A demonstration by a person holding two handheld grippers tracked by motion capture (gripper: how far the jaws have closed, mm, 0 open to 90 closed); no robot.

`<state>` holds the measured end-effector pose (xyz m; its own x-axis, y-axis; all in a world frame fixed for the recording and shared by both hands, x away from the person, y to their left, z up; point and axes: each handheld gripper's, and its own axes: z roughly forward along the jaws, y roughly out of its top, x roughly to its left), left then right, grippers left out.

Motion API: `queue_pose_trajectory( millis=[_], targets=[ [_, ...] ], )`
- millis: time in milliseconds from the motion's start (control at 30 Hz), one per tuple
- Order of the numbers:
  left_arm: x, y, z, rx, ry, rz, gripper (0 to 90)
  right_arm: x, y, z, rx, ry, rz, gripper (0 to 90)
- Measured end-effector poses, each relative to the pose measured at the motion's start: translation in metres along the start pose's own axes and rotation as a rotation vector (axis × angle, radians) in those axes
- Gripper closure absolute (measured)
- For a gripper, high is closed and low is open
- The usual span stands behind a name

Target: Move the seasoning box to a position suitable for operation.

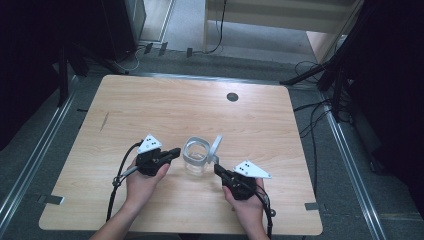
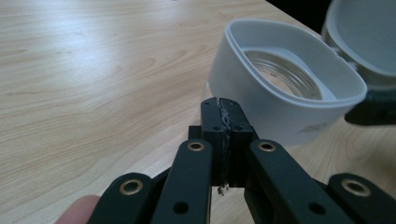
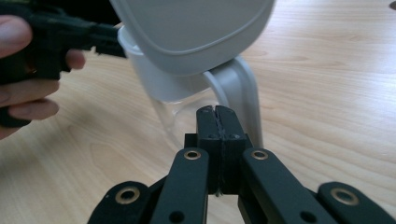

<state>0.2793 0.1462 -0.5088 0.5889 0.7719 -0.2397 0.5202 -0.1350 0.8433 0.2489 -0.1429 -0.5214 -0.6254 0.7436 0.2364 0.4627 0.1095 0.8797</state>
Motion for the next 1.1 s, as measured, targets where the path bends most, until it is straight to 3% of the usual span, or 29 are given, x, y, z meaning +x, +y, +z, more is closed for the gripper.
queue_pose_trajectory(
  millis=[233,467,533,567,667,733,867,900,967,1033,1100],
  targets=[
    [-0.003,-0.002,0.002,0.001,-0.022,0.006,88.6,-0.023,0.011,0.012,-0.017,-0.005,0.033,90.0],
    [-0.006,-0.005,0.006,0.023,-0.034,0.023,87.0,-0.035,0.021,0.031,-0.021,-0.026,0.036,90.0],
    [-0.006,-0.005,0.008,0.027,-0.02,0.032,86.8,-0.037,0.024,0.037,-0.023,-0.032,0.023,90.0],
    [0.0,-0.002,0.009,0.009,0.003,0.006,86.8,-0.037,0.025,0.039,-0.027,-0.046,0.043,90.0],
    [0.014,0.005,0.013,-0.025,0.041,-0.036,88.0,-0.028,0.023,0.036,-0.035,-0.048,0.022,90.0],
    [0.021,0.011,0.018,-0.029,0.057,-0.042,88.8,-0.019,0.022,0.031,-0.028,-0.051,-0.006,90.0],
    [0.028,0.021,0.028,-0.044,0.053,-0.066,89.0,-0.005,0.021,0.025,-0.034,-0.053,0.009,90.0],
    [0.031,0.028,0.034,-0.054,0.035,-0.039,88.9,0.0,0.02,0.024,-0.023,-0.052,0.027,90.0],
    [0.032,0.031,0.037,-0.053,0.035,-0.031,89.5,0.004,0.019,0.025,-0.024,-0.068,0.038,90.0],
    [0.033,0.035,0.04,-0.06,0.01,-0.024,90.0,0.006,0.019,0.026,-0.021,-0.067,0.05,90.0],
    [0.03,0.039,0.041,-0.047,-0.008,0.007,90.0,0.008,0.018,0.029,-0.014,-0.075,0.079,90.0]
  ],
)
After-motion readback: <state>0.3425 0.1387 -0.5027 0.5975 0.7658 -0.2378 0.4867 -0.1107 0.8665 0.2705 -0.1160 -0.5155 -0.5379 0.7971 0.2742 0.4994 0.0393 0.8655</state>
